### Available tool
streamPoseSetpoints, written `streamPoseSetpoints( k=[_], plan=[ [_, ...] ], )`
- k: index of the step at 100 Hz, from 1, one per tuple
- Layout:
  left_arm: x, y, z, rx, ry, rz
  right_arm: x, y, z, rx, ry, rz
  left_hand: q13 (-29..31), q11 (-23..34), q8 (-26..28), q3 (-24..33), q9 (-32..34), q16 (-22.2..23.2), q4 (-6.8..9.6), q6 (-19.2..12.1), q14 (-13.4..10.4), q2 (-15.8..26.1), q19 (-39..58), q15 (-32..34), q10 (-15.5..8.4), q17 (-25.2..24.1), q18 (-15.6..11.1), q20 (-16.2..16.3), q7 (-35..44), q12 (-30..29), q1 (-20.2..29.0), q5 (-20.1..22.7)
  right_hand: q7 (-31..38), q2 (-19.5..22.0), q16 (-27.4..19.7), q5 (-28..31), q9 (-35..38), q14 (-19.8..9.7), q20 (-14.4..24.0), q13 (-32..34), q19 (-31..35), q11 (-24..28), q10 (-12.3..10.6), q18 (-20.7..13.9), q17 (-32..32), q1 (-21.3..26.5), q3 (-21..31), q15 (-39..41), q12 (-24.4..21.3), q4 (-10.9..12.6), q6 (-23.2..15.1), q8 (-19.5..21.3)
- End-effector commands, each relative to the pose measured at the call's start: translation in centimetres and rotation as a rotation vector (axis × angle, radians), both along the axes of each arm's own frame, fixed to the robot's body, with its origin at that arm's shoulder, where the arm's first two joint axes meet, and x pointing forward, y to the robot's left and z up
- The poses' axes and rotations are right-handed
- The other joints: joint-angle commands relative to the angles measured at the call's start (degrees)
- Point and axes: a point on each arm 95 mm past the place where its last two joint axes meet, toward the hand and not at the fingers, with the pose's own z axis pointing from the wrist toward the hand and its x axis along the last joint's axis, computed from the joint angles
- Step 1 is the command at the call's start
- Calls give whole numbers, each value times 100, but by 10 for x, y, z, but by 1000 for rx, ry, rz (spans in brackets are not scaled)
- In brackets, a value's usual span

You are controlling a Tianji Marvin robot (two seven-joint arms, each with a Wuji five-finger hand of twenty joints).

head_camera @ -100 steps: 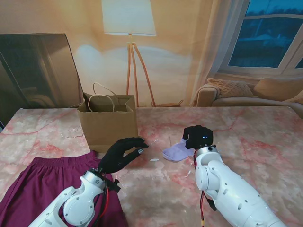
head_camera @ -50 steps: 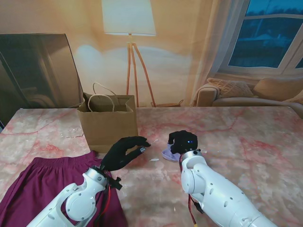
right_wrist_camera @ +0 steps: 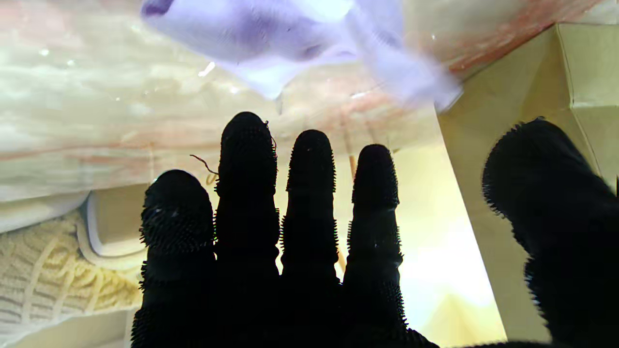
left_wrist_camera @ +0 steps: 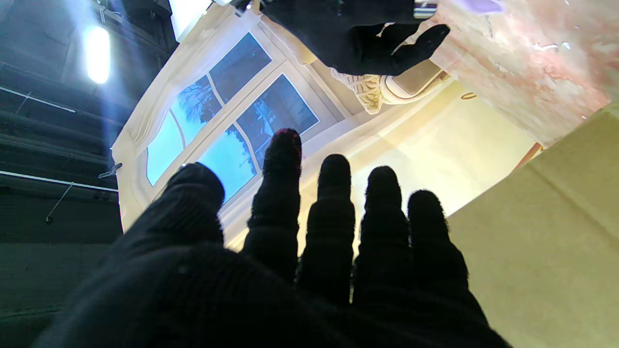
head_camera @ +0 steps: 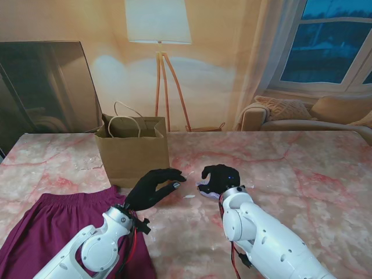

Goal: Fold the socks and the shorts into the kraft paper bag

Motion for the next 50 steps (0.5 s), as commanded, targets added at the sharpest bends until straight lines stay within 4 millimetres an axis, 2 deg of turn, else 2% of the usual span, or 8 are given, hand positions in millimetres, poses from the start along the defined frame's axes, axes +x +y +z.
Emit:
streamPoseSetpoints(
  k=[1,8,12,25,30,38,42,50],
  plan=[
    [0,-1,0,-6,2,-3,-3,-7,-1,4,0,-4,-43,13,98,-61,-44,-37,251,-128,-186,57,-35,-27,-19,-17,-48,-62,43,-77,-54,89,-85,80,-68,-172,-246,107,233,-205,-5,-128,35,-96,-165,-304,-71,-117,-96,223,66,26],
    [0,-1,0,-6,2,-5,-6,-11,5,18,-2,-11,-42,14,98,-62,-43,-37,252,-125,-188,56,-41,-29,-18,-18,-47,-65,39,-76,-51,80,-90,182,-93,-192,-324,107,259,-302,-70,-173,47,-82,-251,-363,-119,-186,-134,223,64,25],
    [0,-2,0,-6,2,-6,-6,-13,7,24,-7,-20,-46,11,99,-63,-49,-37,252,-132,-183,59,-42,-31,-25,-18,-48,-65,39,-77,-53,80,-73,505,-140,-160,-331,104,318,-322,-164,-191,59,-66,-271,-260,-314,-271,-189,278,67,34],
    [0,-2,0,-6,4,-9,-3,-16,6,0,-1,-85,-47,12,100,-70,-48,-37,253,-127,-184,63,-50,-34,-20,-22,-40,-68,38,-76,-50,79,66,977,-353,65,-217,79,246,-228,-440,-219,114,-3,-248,710,2,-553,-288,538,90,99],
    [0,-1,0,-7,2,-8,-1,-17,4,-20,14,-108,-47,10,101,-72,-50,-37,253,-133,-189,62,-48,-35,-20,-19,-39,-68,38,-76,-51,79,85,967,-437,87,-241,69,189,-246,-529,-253,117,0,-260,880,160,-678,-327,574,80,112],
    [0,-1,1,-8,0,-6,4,-17,-4,-47,37,-146,-44,11,102,-73,-48,-37,253,-135,-196,64,-46,-35,-31,-16,-39,-66,40,-76,-49,80,117,928,-527,84,-298,67,135,-283,-589,-276,134,-1,-280,1021,225,-808,-376,430,82,44],
    [0,-1,1,-7,-2,-6,6,-17,-8,-62,47,-160,-45,10,102,-74,-50,-37,253,-135,-197,67,-48,-36,-37,-17,-42,-67,41,-76,-50,81,116,815,-545,43,-332,48,120,-288,-603,-263,144,-5,-284,1034,275,-826,-388,555,124,63],
    [0,-1,1,-5,-3,-6,11,-18,-16,-87,56,-190,-45,10,103,-76,-49,-38,253,-134,-194,63,-50,-38,-38,-17,-40,-68,41,-77,-47,82,-5,439,-461,-165,-493,20,107,-398,-657,-64,155,-43,-377,961,215,-714,-272,509,273,45]
  ],
)
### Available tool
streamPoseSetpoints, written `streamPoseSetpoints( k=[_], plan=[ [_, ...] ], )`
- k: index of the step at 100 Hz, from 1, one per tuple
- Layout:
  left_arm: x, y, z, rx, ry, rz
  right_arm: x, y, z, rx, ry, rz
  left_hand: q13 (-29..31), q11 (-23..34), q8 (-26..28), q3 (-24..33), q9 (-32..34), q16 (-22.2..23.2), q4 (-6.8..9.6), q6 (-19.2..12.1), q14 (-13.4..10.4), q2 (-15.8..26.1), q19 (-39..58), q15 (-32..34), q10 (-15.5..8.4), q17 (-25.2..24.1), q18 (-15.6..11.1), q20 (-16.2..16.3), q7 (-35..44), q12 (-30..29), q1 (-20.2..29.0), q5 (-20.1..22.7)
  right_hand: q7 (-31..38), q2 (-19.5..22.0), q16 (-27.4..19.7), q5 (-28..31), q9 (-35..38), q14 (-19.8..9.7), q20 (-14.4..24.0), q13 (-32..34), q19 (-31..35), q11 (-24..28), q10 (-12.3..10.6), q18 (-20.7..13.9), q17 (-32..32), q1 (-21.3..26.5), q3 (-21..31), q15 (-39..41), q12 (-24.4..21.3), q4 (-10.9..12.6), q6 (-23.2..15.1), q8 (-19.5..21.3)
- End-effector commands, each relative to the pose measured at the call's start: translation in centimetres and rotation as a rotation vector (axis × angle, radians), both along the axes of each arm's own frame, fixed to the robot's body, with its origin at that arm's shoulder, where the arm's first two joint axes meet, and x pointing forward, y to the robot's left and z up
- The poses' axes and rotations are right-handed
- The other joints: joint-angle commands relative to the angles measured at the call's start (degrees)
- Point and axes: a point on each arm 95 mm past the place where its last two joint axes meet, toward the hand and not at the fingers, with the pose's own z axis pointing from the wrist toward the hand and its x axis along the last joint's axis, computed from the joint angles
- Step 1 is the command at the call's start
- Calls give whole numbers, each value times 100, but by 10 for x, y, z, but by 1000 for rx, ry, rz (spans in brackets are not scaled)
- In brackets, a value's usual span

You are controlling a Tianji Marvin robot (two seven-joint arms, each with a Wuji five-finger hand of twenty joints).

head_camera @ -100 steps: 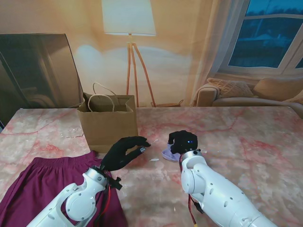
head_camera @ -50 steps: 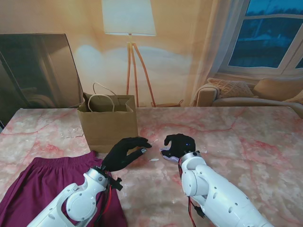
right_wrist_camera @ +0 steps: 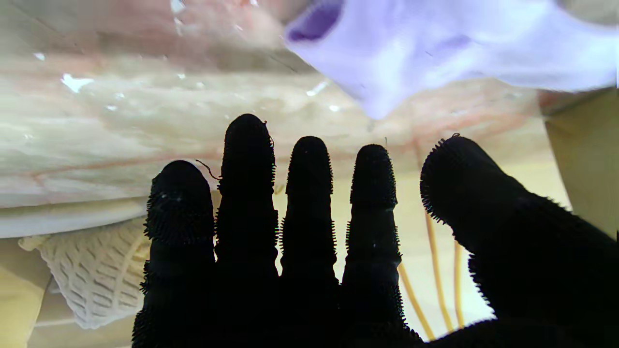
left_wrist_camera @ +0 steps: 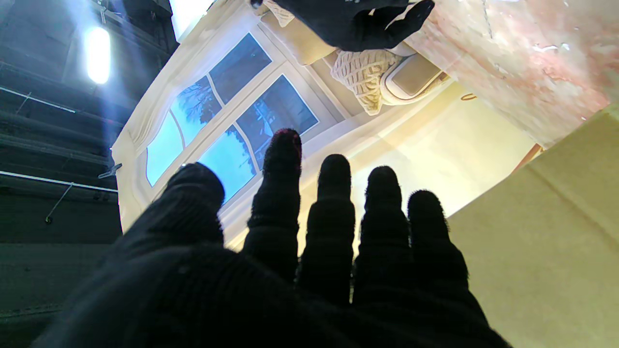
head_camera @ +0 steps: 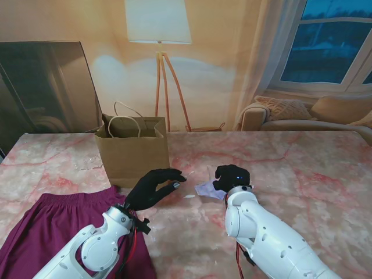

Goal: Fold the socks and the shorts into the kraft paper bag

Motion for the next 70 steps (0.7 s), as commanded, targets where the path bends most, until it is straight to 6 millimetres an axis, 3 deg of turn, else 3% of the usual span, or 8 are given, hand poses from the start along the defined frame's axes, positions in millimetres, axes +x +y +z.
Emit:
streamPoseSetpoints(
  k=[1,16,33,44,48,52,59,70],
  plan=[
    [-1,-1,2,-5,-4,-4,2,2,-6,-1,6,-19,-44,10,103,-75,-49,-37,254,-134,-194,63,-50,-38,-38,-17,-43,-18,42,-77,-45,83,-23,-322,29,-219,-317,13,0,-220,-53,196,114,-42,-124,16,186,35,57,254,211,34],
    [0,0,3,3,-6,0,4,2,-17,-6,75,-43,-46,9,104,-78,-54,-37,254,-130,-193,63,-55,-39,-36,-20,-44,-21,42,-77,-50,79,-237,-696,691,-442,-556,0,82,-468,-52,1014,37,-71,-319,-422,122,868,925,108,546,-126],
    [-1,0,2,0,-2,3,3,2,-28,0,131,-38,-44,12,104,-75,-49,-37,255,-131,-201,59,-55,-38,-35,-21,-39,-20,43,-77,-47,88,-18,-992,1440,-197,-596,-83,233,-687,8,1731,-214,-26,-483,-446,227,1646,2055,64,320,-26],
    [-2,-1,1,-2,2,0,3,3,-34,-13,135,-49,-49,11,105,-75,-53,-36,255,-140,-202,61,-56,-38,-43,-24,-44,-20,45,-77,-48,87,579,-1242,1596,120,-773,-141,310,-878,-42,1793,-320,-59,-586,-239,427,1678,2489,71,-264,778],
    [-2,-1,1,-4,2,0,3,4,-35,-12,133,-55,-51,12,106,-73,-51,-37,255,-130,-203,59,-56,-39,-40,-25,-40,-20,48,-77,-47,93,898,-1311,1587,219,-927,-149,311,-1009,-80,1762,-303,-83,-642,-136,482,1619,2505,81,-467,1080],
    [-2,-1,1,-3,1,0,3,5,-37,-10,129,-60,-48,14,106,-73,-48,-37,254,-137,-217,61,-54,-38,-38,-21,-36,-19,49,-77,-48,93,1258,-1453,1500,260,-1131,-147,317,-1182,-116,1668,-279,-126,-699,95,423,1447,2452,-542,-677,1218],
    [-3,-1,1,-2,0,0,4,6,-39,-1,112,-69,-49,14,106,-73,-50,-38,254,-138,-211,61,-60,-39,-41,-27,-33,-21,50,-78,-51,91,1947,-1707,929,272,-1433,-130,322,-1391,-152,1295,-158,-160,-726,415,413,796,2010,-995,-1092,1518],
    [-3,1,2,-2,1,5,5,7,-39,33,86,-77,-51,16,107,-72,-41,-39,254,-128,-207,58,-63,-41,-41,-30,-28,-23,54,-79,-49,99,2464,-1925,-76,580,-974,74,75,-775,-305,732,11,2,-324,751,435,-110,1049,-1074,-1564,2357]
  ],
)
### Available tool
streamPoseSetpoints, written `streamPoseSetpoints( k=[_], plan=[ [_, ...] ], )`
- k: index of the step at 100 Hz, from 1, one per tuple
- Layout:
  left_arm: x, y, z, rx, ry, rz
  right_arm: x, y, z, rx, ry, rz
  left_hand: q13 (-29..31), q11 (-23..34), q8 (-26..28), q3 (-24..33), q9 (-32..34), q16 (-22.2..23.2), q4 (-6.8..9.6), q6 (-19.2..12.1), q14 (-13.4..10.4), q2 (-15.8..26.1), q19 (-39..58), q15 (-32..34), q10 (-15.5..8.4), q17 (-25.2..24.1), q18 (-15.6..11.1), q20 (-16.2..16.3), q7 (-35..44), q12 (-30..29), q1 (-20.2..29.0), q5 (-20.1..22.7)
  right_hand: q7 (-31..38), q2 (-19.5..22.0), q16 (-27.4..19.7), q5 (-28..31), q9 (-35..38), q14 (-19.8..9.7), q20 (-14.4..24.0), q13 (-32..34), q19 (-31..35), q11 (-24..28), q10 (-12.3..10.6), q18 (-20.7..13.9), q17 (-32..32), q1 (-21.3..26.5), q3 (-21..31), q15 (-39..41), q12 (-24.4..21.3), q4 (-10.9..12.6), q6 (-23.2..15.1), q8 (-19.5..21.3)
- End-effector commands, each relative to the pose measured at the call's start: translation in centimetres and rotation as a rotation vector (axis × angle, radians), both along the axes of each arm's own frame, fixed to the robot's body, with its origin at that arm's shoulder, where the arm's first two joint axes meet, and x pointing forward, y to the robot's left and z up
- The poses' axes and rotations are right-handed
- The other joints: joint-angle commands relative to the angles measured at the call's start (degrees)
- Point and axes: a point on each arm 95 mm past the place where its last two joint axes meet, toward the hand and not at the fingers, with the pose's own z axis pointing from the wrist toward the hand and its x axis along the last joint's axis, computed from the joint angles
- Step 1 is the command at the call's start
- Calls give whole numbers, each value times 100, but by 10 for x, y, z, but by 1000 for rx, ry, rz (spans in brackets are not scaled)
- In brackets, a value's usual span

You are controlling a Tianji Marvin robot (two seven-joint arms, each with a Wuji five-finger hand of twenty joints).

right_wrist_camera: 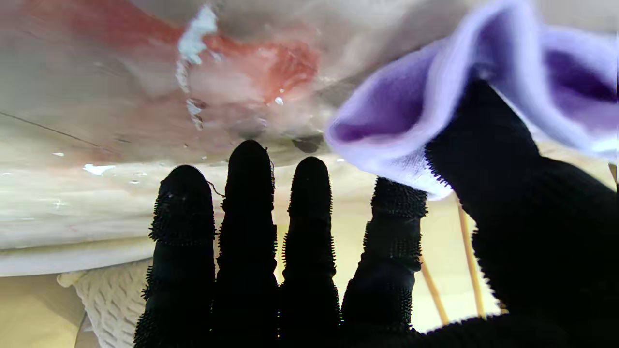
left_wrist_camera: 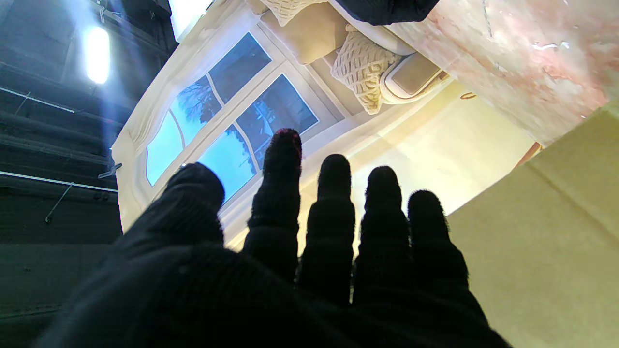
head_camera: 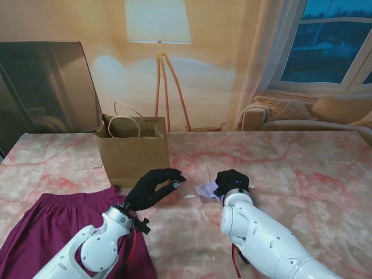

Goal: Fold the socks and the shorts into the kraft paper bag

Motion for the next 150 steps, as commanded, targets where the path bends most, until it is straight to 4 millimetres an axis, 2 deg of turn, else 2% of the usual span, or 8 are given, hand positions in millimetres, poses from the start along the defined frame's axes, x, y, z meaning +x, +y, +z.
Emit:
streamPoseSetpoints(
  k=[1,19,38,59,69,89,121,150],
  plan=[
    [-2,0,1,-4,1,2,-6,6,-7,28,23,12,-51,16,107,-71,-43,-39,254,-125,-206,59,-62,-41,-44,-28,-28,-20,55,-78,-48,104,413,-269,-856,306,345,97,-49,426,-13,-207,107,33,335,279,159,-960,-407,-149,-324,424],
    [-2,2,0,-2,6,7,-6,7,-5,113,-10,20,-56,15,108,-74,-45,-39,253,-130,-206,62,-69,-42,-35,-32,-24,-23,58,-79,-49,109,592,-582,-1221,733,1918,73,-511,2089,459,-189,97,53,1698,587,358,-954,-1087,-103,-367,812],
    [-2,1,0,0,11,5,-9,5,4,182,-102,31,-64,7,95,-84,-65,-39,253,-110,-182,62,-62,-45,-17,-15,-28,-20,23,-81,-55,47,495,-1236,-865,1041,3146,-91,-883,2907,1317,259,-138,-52,2732,761,462,298,-1244,-221,-412,431],
    [1,-3,-1,7,24,-1,-21,-5,29,217,-194,69,-126,-24,3,-73,-167,-34,284,100,-108,-145,-37,-54,83,8,-36,-8,-230,-70,-117,-327,473,-765,-875,1096,3381,24,-857,2874,1199,-88,100,-96,2506,845,355,391,-1096,-99,-196,-1938],
    [4,-6,-2,14,33,-4,-30,-12,42,226,-232,90,-173,-59,-53,466,-233,-28,262,217,-96,-450,-37,-72,98,-3,-47,-9,-433,-41,-435,-560,452,-595,-809,1236,3463,77,-833,2875,1186,-139,179,-62,2479,850,319,454,-1039,-54,-11,-2351],
    [16,-17,-6,55,49,-23,-54,-26,66,227,-307,138,-330,-83,-255,1386,-476,-11,200,582,-50,-1193,-86,-95,175,-53,-48,-30,-827,-21,-924,-1047,499,-589,-761,1267,3493,117,-808,2874,1202,-148,212,-12,2469,857,336,533,-980,-46,74,-2389],
    [37,-42,-16,97,66,-40,-92,-40,91,248,-382,201,-1117,-217,-601,1659,-1413,-112,-271,1129,4,-2586,-539,-302,356,-473,-13,-233,-1358,-107,-1130,-1825,496,-611,-723,1286,3507,145,-782,2864,1227,-166,246,13,2472,869,367,585,-902,-48,123,-2344],
    [46,-72,-27,51,104,-128,-108,-45,99,260,-436,211,-958,-84,-610,2600,-1231,-68,-592,1143,61,-3256,-431,-197,391,-394,83,-178,-1273,-78,-1736,-1615,467,-588,-718,1279,3493,151,-776,2862,1225,-192,241,12,2472,872,365,572,-857,-45,108,-2301]
  ],
)
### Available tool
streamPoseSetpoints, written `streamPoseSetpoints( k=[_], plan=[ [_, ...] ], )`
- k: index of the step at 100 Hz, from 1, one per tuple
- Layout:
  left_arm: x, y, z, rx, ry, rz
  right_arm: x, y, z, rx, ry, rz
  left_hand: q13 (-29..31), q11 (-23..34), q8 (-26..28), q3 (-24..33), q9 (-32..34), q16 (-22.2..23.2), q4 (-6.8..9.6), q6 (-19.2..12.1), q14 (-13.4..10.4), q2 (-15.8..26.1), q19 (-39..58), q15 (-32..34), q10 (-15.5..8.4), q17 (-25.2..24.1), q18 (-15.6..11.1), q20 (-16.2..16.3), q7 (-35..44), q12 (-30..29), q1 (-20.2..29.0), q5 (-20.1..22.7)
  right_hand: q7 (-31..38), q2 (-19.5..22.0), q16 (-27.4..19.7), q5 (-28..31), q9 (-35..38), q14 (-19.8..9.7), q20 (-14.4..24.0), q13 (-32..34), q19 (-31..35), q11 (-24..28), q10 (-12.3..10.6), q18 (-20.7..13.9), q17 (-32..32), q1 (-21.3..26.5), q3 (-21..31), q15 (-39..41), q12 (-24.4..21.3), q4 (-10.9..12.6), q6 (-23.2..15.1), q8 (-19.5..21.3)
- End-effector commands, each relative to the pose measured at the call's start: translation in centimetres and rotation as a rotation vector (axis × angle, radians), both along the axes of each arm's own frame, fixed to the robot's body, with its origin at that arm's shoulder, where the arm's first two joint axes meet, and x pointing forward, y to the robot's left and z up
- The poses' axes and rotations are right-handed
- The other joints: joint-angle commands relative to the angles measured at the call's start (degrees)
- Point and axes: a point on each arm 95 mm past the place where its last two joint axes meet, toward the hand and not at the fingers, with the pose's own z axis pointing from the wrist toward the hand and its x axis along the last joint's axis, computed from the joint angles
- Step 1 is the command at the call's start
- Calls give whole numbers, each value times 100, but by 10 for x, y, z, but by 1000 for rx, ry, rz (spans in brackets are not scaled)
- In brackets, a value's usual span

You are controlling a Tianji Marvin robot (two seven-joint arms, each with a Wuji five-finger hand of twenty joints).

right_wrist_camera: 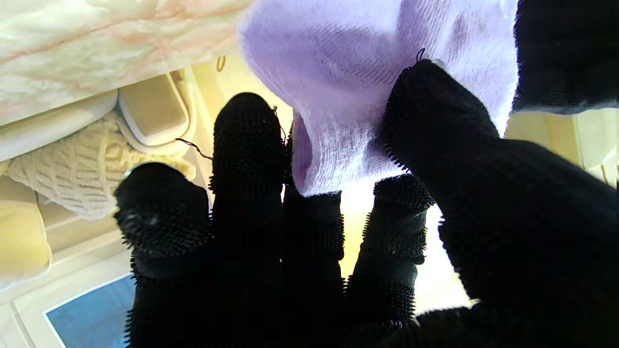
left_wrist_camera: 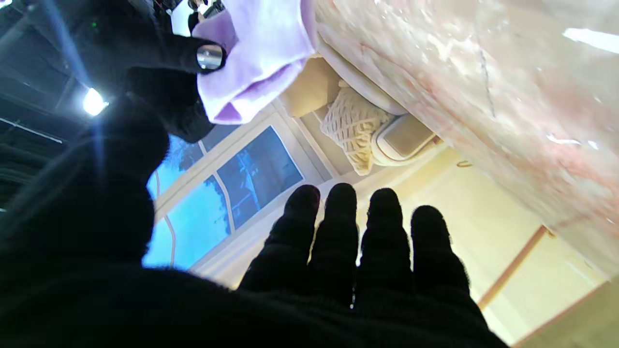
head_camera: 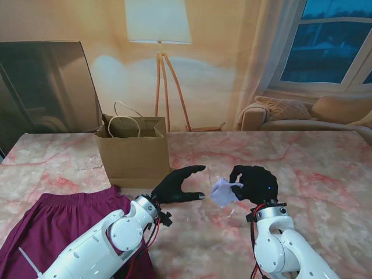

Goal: Fold the socks and the shorts into the kraft paper bag

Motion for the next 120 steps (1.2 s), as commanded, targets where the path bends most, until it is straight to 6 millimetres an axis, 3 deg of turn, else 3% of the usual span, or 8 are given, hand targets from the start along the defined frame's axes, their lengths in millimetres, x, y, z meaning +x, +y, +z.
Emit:
streamPoseSetpoints(
  k=[1,49,69,89,92,96,102,120],
  plan=[
    [0,-13,4,-4,-7,-21,-4,1,1,3,-4,11,-38,15,-27,193,34,-4,-324,9,41,-318,64,-45,78,33,-1,30,27,-1,-243,66,196,63,130,210,321,261,36,169,395,-63,153,-78,-4,144,63,214,69,-45,-8,40],
    [1,-36,-4,-13,-23,-68,-6,10,5,49,-33,23,418,250,504,672,546,251,-428,-164,156,-636,486,202,46,208,259,230,572,271,-405,309,170,102,143,198,312,269,43,169,387,-82,156,-78,-19,134,47,206,121,-39,-1,80],
    [-2,-41,-6,-22,-45,-69,-3,23,8,53,-65,31,903,537,1030,696,1103,700,-427,-470,218,-678,1304,594,-99,432,654,946,1212,636,-348,590,162,116,150,194,314,255,50,177,396,-85,152,-84,-17,122,42,214,132,-37,-3,92],
    [-3,-42,-5,-79,-60,-35,-2,32,11,74,-73,40,1994,1134,1911,918,2410,1459,-78,-1473,250,-240,2329,1434,-413,1012,872,1687,3060,1129,881,1372,156,131,156,186,315,263,63,177,416,-84,160,-80,-18,114,40,224,139,-36,6,103],
    [-4,-42,-5,-97,-60,-26,-2,32,11,76,-72,40,2209,1249,1845,643,2692,1605,-441,-1769,238,-278,2564,1641,-464,1124,916,1817,3422,1191,1396,1559,157,144,159,178,314,263,66,181,425,-82,165,-80,-8,110,39,232,142,-35,13,109],
    [-4,-42,-5,-122,-64,-16,-2,33,11,79,-70,38,2573,1372,1352,349,3159,1823,-408,-2069,267,-248,2820,1960,-512,1285,1000,1970,4155,1483,1857,1771,156,151,164,176,313,269,71,183,439,-79,160,-72,3,107,35,242,145,-35,13,113],
    [-6,-42,-6,-154,-60,-6,-2,34,11,84,-68,37,2950,1277,980,588,3821,2097,-362,-2144,359,-137,3141,2412,-504,1379,1148,2173,4573,2149,2025,2177,152,154,167,176,309,274,74,177,456,-77,160,-71,8,109,24,254,146,-34,14,118],
    [-7,-37,-2,-196,-63,35,-1,36,10,101,-70,33,3272,1299,623,524,4308,2318,-420,-1934,420,178,3423,2797,-407,1432,1262,2372,4504,2319,2359,2383,145,173,149,159,288,276,68,168,463,-82,151,-63,6,97,10,229,145,-32,15,135]
  ],
)
